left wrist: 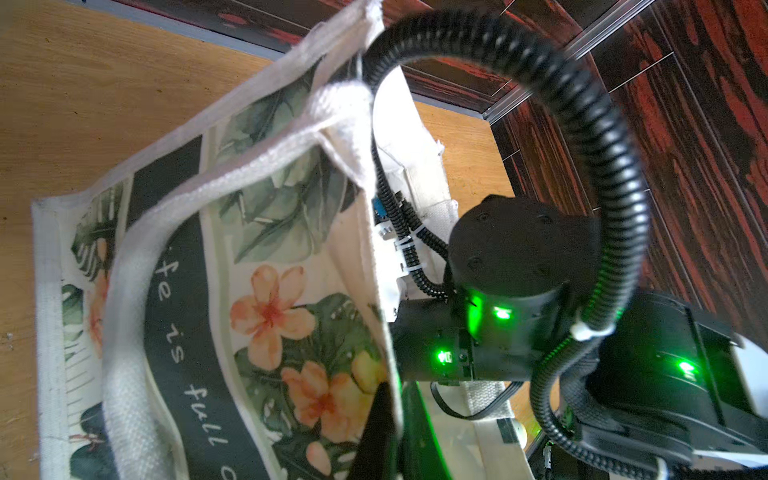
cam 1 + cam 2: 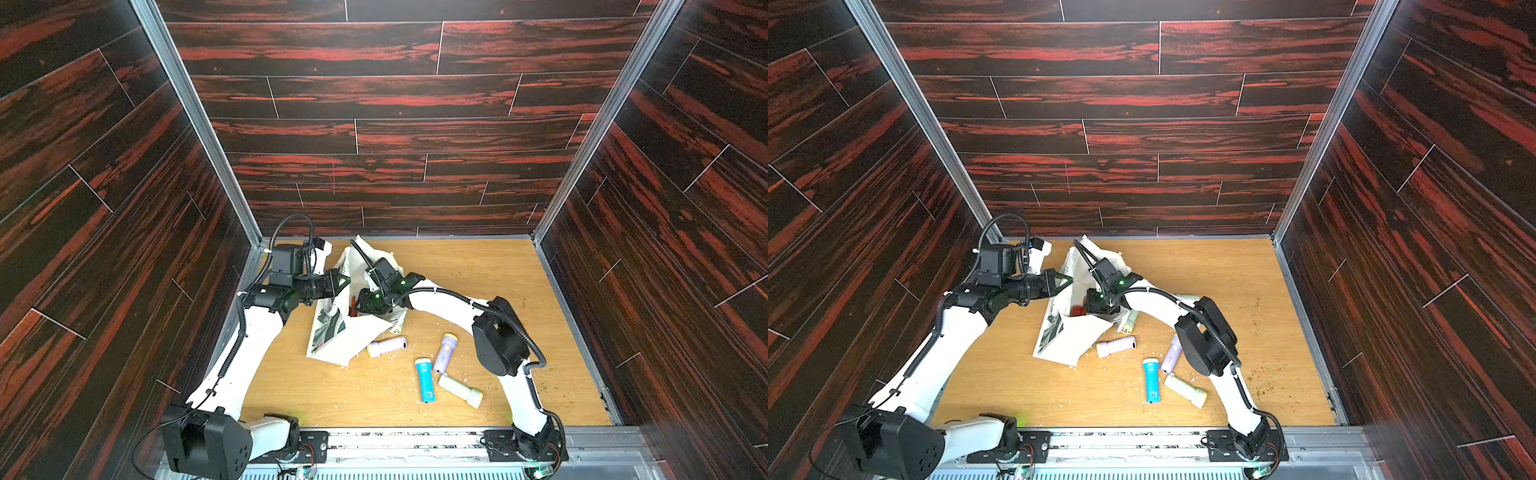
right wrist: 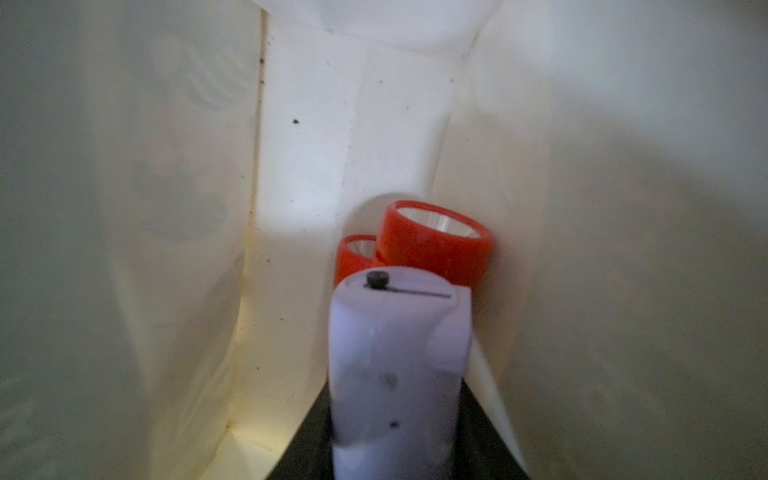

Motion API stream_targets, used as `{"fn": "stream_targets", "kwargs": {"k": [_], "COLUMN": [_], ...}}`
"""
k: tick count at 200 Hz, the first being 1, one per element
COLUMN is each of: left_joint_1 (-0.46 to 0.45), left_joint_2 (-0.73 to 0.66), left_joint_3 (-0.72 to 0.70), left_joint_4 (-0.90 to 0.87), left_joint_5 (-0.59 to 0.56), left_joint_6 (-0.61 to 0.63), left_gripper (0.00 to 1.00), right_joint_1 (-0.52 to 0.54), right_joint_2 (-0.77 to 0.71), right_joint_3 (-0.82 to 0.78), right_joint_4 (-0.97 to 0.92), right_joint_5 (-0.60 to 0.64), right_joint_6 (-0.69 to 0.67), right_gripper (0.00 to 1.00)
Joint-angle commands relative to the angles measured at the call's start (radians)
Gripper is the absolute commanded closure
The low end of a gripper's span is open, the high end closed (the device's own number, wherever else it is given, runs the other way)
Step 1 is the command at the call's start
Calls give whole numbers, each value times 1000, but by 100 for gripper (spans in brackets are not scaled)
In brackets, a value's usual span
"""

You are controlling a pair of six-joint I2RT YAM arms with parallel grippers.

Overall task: Put the flashlights into the tote bags
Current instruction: Place the flashlight in the canvas bag.

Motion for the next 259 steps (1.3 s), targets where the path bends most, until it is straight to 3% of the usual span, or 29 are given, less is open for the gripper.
{"fn": "stream_targets", "kwargs": {"k": [1, 62, 101, 161, 221, 259], "left_joint_1": [-5, -5, -5, -5, -6, -5], "left_joint_2": [-45, -43, -38, -27, -29, -33], "left_joint_3": [7, 8, 7, 10, 22, 40], "left_joint_4": [45, 36, 28, 21, -25, -70], "left_joint_5": [29, 21, 18, 11, -39, -105], "left_joint_6": [16, 25, 31, 45, 80, 100], "left_gripper": [100, 100, 100, 100, 100, 100], "right_joint_1": [7, 7, 7, 7, 6, 6], "right_joint_2": [47, 50, 55, 28, -99, -304], "right_joint_3": [34, 34, 46, 51, -15, -171], "right_joint_4": [-41, -41, -39, -32, 45, 198], "right_joint_5": [-12, -12, -20, 1, 39, 110], "right_joint_6": [13, 14, 6, -15, -47, -96], "right_gripper": [70, 50, 48, 28, 18, 17]}}
